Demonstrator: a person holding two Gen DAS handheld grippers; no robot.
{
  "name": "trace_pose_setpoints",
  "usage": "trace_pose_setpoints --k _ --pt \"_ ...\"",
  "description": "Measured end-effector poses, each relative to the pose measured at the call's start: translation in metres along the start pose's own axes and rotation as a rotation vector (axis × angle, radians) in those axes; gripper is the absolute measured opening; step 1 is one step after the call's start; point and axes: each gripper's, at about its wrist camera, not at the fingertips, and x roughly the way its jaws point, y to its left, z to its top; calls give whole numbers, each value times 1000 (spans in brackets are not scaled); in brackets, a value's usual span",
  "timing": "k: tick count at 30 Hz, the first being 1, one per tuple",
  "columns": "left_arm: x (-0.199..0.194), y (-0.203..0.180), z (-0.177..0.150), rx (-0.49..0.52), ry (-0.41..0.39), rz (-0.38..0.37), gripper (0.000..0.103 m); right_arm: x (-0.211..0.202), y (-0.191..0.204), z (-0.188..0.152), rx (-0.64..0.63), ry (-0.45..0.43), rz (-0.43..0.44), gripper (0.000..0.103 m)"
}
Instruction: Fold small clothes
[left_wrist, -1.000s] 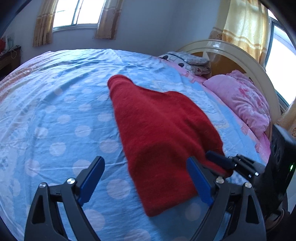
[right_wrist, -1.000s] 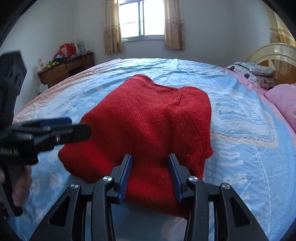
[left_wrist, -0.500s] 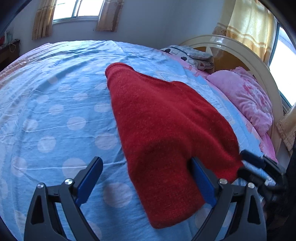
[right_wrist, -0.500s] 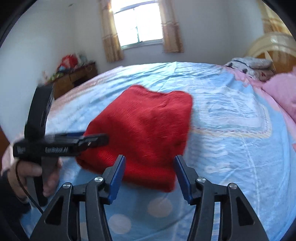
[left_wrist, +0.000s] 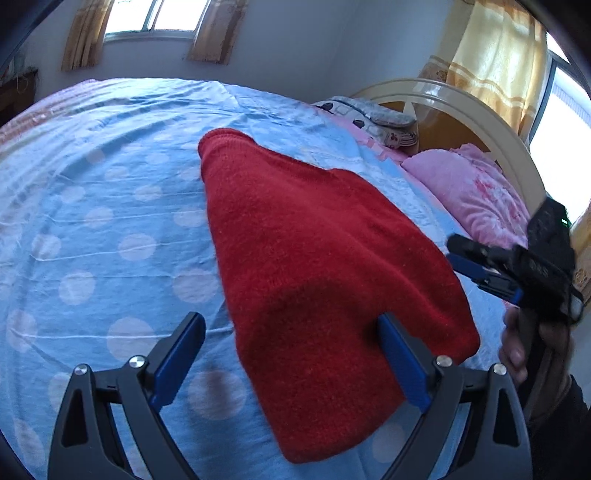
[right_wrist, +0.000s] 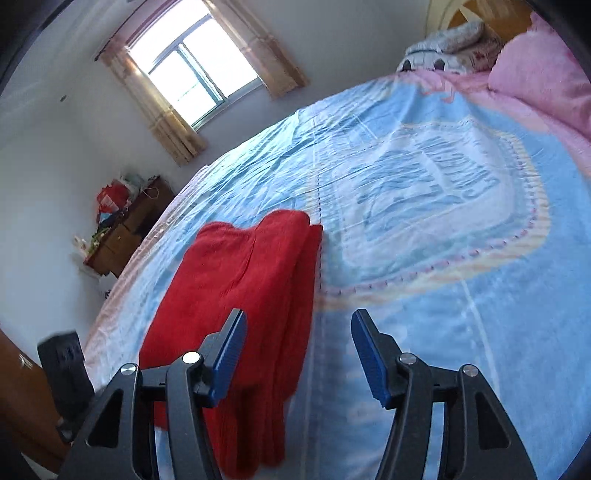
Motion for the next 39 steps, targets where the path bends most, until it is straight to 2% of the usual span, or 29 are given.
trace_pose_setpoints --k 5,9,13,17,19,23,24,28,30,32,34,39 --pt "4 9 -3 -54 22 -35 97 32 -6 16 34 44 34 60" --pt "3 6 -6 -47 15 -51 95 58 -9 25 62 82 63 60" --pt "3 7 -6 -49 17 -83 89 81 -17 32 99 113 80 60" --pt "4 4 -6 -33 23 -113 76 94 -16 38 105 136 105 60" --pt "5 3 -6 -23 26 -125 73 98 -15 38 111 137 117 58" --pt "5 3 -6 -24 30 -137 71 103 -12 36 103 148 136 46" --pt "5 3 -6 -24 31 -138 71 104 -11 35 102 157 149 39" --pt "6 2 -4 -24 40 -148 69 106 -12 34 113 169 161 31" --pt "6 2 -4 -22 46 -154 63 102 -6 32 99 157 146 27" --pt "2 1 -4 -16 42 -146 52 94 3 29 70 129 129 26" --pt "-5 -1 -7 -15 30 -132 46 87 11 26 70 107 133 26" --pt "-23 -1 -19 -38 18 -113 41 64 30 12 62 63 167 25"
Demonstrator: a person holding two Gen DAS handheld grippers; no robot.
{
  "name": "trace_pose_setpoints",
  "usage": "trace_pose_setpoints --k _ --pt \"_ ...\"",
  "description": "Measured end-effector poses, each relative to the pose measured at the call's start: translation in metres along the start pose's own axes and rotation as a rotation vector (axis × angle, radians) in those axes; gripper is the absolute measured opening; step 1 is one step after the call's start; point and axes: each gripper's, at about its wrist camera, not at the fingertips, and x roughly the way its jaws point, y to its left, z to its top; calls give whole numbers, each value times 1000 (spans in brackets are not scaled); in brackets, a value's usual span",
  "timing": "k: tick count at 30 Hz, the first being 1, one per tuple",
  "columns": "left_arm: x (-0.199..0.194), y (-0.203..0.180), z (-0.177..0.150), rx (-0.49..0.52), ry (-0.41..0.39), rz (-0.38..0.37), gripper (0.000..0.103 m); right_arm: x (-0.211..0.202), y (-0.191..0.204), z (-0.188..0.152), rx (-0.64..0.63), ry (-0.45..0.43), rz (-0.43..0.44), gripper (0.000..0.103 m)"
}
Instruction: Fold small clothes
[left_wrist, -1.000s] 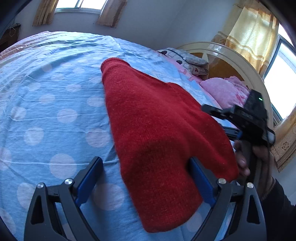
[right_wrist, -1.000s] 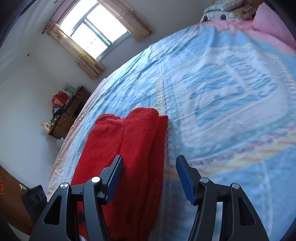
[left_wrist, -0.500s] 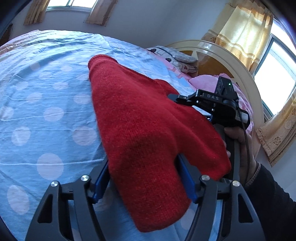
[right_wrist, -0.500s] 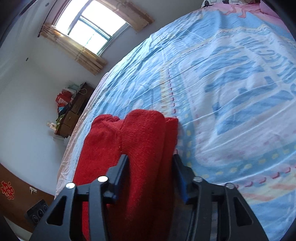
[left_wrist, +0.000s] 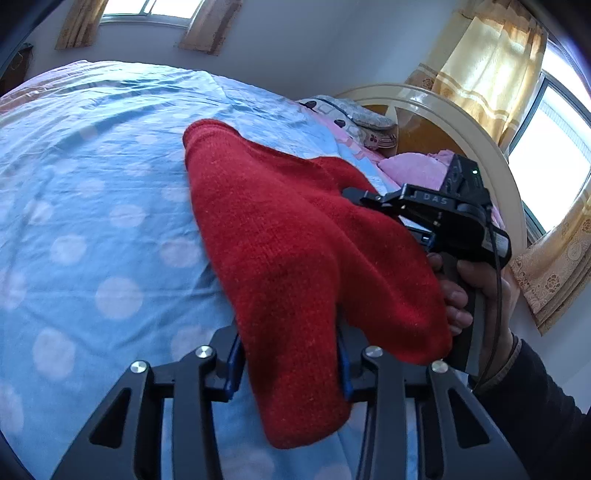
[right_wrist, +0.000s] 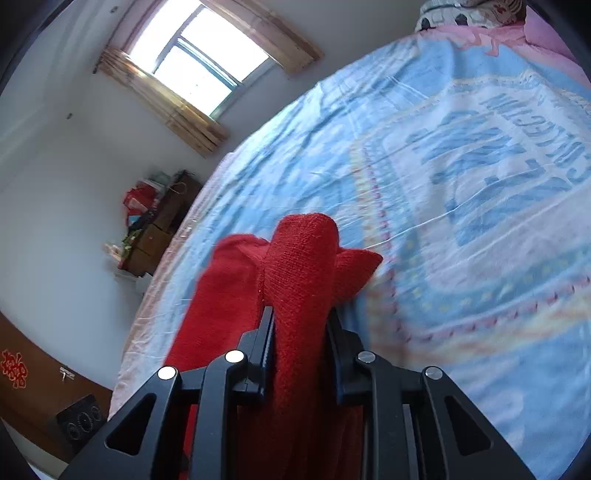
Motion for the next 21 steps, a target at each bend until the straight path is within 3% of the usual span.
trace_pose_setpoints --k 12,21 --pt "-49 -11 -23 36 9 65 37 -30 61 -50 -62 -18 106 25" --pt "-89 -1 -44 53 14 153 37 -18 95 -83 -57 4 174 24"
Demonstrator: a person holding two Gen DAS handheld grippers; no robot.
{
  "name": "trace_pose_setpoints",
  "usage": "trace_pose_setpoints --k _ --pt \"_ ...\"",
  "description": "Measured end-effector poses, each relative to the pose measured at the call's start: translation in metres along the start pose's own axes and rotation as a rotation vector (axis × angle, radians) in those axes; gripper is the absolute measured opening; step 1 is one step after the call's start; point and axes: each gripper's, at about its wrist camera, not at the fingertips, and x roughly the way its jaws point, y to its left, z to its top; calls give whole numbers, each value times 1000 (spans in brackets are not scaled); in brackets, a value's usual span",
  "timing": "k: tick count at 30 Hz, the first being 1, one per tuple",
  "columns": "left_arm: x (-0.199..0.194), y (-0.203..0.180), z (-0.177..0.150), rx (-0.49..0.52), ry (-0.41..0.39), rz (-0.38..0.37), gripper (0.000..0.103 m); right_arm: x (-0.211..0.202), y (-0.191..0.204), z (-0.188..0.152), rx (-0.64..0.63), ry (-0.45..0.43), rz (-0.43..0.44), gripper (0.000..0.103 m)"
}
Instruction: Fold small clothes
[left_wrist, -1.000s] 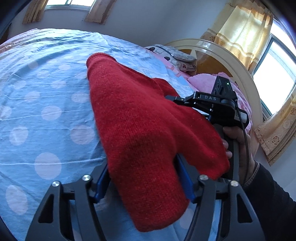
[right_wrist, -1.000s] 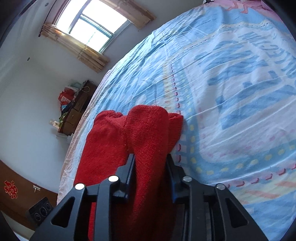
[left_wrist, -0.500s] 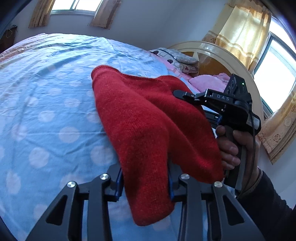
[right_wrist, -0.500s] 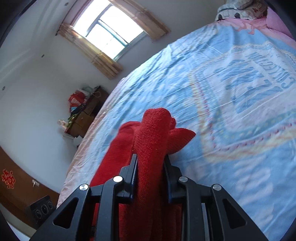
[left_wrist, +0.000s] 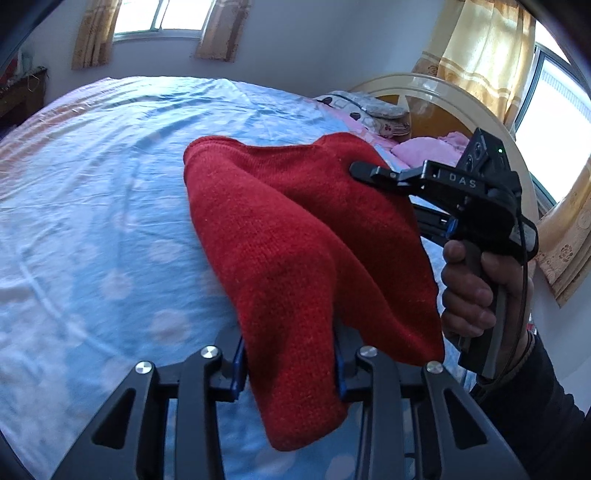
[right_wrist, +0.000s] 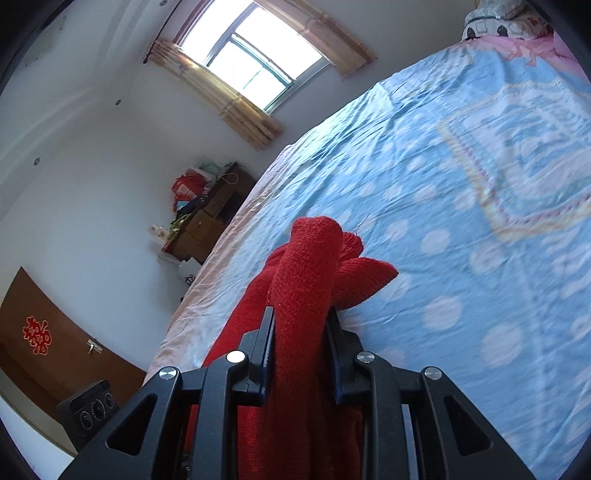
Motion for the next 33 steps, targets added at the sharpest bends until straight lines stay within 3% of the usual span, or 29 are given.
trace_pose_setpoints --k 16,33 --pt "-69 29 -28 21 -74 125 37 41 82 -31 -94 60 97 24" --pt "-110 74 -47 -55 -140 215 37 110 147 -50 -170 155 167 24"
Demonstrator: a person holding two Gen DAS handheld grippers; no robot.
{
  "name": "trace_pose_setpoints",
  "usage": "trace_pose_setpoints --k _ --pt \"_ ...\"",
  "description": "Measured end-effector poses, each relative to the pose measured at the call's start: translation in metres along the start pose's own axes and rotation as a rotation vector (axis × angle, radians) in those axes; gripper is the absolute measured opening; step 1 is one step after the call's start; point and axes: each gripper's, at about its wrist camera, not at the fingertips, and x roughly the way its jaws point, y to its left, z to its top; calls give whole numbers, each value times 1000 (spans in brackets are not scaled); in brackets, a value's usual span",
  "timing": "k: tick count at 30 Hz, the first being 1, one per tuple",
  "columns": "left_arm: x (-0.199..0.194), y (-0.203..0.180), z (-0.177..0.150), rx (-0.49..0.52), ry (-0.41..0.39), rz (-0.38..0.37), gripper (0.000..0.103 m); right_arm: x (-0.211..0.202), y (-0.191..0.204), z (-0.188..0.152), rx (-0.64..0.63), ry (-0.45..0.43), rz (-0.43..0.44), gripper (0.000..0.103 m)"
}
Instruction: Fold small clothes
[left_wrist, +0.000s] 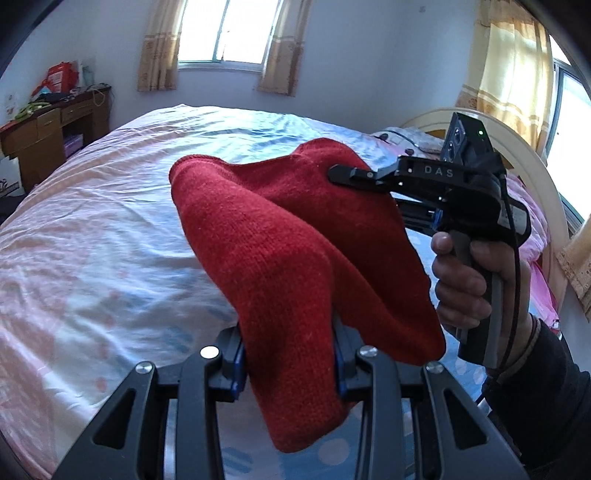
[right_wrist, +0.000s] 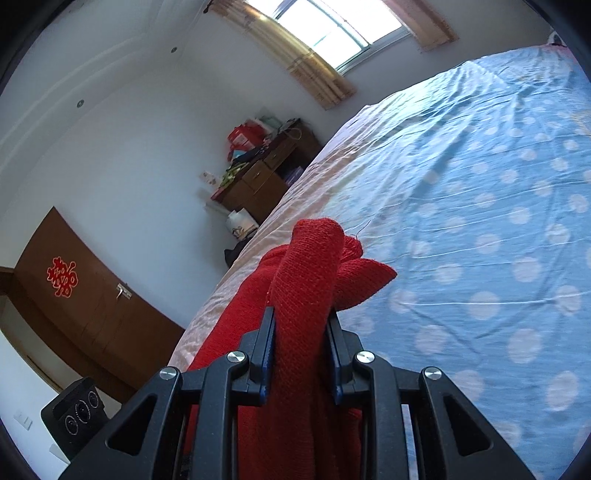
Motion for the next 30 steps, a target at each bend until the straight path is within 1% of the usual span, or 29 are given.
trace_pose_setpoints --k 8,13,22,26,30 --pt "-11 19 -7 -36 -22 36 37 35 23 -5 -32 45 15 24" --pt "-17 32 -12 -52 -32 59 37 49 32 -9 -54 70 19 24" --pt "-20 43 -23 -52 -43 104 37 78 44 -16 -70 116 9 24" --pt "-18 52 -30 -59 -31 126 37 96 45 -23 -77 149 -6 24" --pt "-13 62 -41 -85 0 143 37 113 43 -31 -86 179 -28 24"
